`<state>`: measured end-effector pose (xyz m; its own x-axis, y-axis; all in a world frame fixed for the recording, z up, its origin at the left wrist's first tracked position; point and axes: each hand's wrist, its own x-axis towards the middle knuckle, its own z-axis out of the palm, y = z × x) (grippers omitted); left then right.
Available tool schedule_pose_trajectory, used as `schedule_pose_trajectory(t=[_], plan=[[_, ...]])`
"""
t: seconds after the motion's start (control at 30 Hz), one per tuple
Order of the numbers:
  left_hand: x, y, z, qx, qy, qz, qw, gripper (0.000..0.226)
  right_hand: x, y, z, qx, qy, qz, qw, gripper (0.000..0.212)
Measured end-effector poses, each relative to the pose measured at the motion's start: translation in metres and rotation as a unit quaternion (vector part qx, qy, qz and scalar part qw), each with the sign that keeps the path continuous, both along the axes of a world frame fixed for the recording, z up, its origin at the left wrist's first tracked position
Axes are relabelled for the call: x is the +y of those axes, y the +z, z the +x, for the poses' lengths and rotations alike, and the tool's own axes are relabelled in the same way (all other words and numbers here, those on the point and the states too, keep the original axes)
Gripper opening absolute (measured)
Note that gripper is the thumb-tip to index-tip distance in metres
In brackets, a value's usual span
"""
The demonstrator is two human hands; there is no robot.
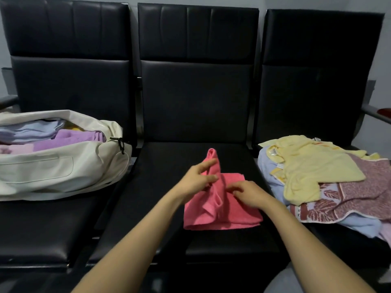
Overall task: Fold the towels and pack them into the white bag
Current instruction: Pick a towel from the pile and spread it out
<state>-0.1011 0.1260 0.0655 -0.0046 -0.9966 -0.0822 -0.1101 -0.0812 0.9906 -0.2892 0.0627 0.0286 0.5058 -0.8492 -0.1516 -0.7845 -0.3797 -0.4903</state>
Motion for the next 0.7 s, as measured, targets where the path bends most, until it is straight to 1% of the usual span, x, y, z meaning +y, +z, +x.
schedule_pose_trajectory(t=[0.1,0.17,0.23,0.3,0.37,0.4,0.43,0.47,0.5,0.53,0.57,0.63,0.7], plan=[[-0.005,-0.007,-0.026,0.006,-0.051,0.02,0.999,0.06,-0.001,-0.005,-0.012,0.009,-0.034,-0.02,0.999,0.035],[-0.007,-0.013,-0.04,0.052,-0.089,0.038,0.994,0.06,-0.002,-0.004,-0.015,-0.025,-0.082,-0.023,0.996,0.031],[-0.009,-0.016,-0.048,0.094,-0.115,0.05,0.988,0.063,-0.006,-0.004,-0.02,-0.068,-0.142,-0.002,0.988,0.027],[-0.012,-0.017,-0.048,0.086,-0.095,0.047,0.991,0.06,-0.01,-0.005,-0.027,-0.099,-0.189,0.037,0.976,0.03],[-0.014,-0.018,-0.042,0.044,-0.037,0.046,0.997,0.051,-0.014,-0.009,-0.03,-0.095,-0.194,0.035,0.976,0.031],[-0.015,-0.02,-0.037,0.016,-0.004,0.046,0.999,0.045,-0.01,-0.007,-0.029,-0.085,-0.187,0.036,0.978,0.026],[-0.017,-0.023,-0.029,-0.021,0.027,0.044,0.998,0.04,-0.006,-0.004,-0.027,-0.083,-0.172,0.042,0.981,0.014],[-0.018,-0.026,-0.021,-0.066,0.058,0.04,0.995,0.036,-0.004,-0.002,-0.025,-0.079,-0.161,0.043,0.983,0.017],[-0.019,-0.029,-0.012,-0.113,0.087,0.036,0.989,0.032,-0.004,-0.002,-0.023,-0.086,-0.157,0.036,0.983,0.03],[-0.019,-0.031,-0.002,-0.154,0.111,0.034,0.981,0.029,-0.004,-0.002,-0.022,-0.095,-0.152,0.016,0.984,0.037],[-0.018,-0.033,0.007,-0.183,0.132,0.037,0.974,0.027,-0.006,-0.001,-0.02,-0.124,-0.155,-0.008,0.98,0.041],[-0.017,-0.038,0.022,-0.213,0.162,0.054,0.962,0.024,-0.008,0.001,-0.018,-0.181,-0.187,-0.035,0.965,0.044],[-0.014,-0.041,0.031,-0.228,0.169,0.085,0.955,0.021,-0.008,0.001,-0.017,-0.184,-0.2,-0.034,0.962,0.043]])
